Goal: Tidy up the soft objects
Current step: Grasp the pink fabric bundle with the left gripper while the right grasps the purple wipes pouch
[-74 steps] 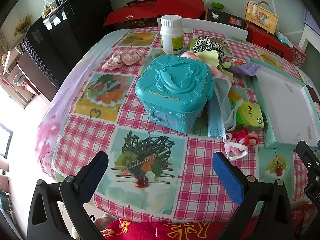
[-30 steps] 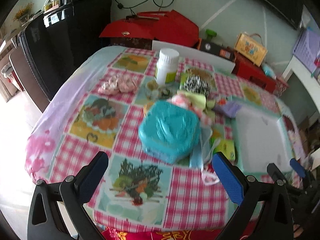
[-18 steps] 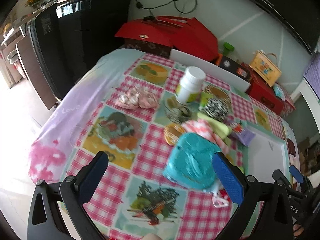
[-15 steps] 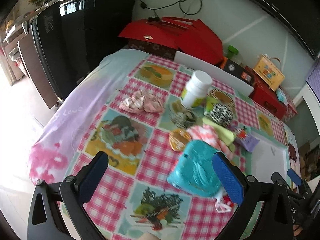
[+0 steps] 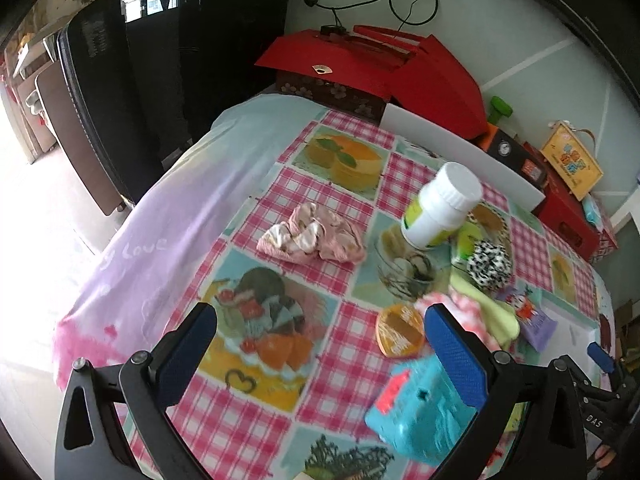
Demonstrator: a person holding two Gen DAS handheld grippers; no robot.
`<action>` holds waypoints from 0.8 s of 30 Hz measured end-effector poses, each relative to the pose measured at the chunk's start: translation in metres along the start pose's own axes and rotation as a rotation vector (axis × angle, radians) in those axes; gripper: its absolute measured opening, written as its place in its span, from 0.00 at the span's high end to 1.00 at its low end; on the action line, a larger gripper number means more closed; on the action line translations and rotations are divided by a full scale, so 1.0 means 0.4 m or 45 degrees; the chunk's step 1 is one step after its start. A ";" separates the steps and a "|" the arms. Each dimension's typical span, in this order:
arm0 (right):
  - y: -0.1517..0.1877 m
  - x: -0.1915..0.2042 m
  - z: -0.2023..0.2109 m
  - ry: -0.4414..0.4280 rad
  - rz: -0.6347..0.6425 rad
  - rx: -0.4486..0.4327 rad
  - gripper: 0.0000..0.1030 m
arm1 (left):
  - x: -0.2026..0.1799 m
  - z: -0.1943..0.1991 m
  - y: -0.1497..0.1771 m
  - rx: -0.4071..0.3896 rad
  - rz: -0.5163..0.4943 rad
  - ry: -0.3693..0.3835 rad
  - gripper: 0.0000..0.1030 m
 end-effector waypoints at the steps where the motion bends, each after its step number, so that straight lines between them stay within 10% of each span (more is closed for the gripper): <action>1: -0.004 0.002 -0.009 0.006 0.018 0.010 0.00 | 0.000 -0.010 -0.003 0.009 -0.002 0.000 0.00; 24: -0.072 0.112 -0.189 0.008 0.514 0.271 0.13 | 0.049 -0.232 -0.095 0.282 -0.047 -0.162 0.01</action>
Point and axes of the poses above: each gripper's, at about its wrist camera, not at the fingertips, and z roughly against the way its jaws point, x to its left, y to its underside, the point moved 10 cm from there along -z, roughly the way its jaws point, and after that the axes turned 2 degrees about z, right-handed, at the moved point
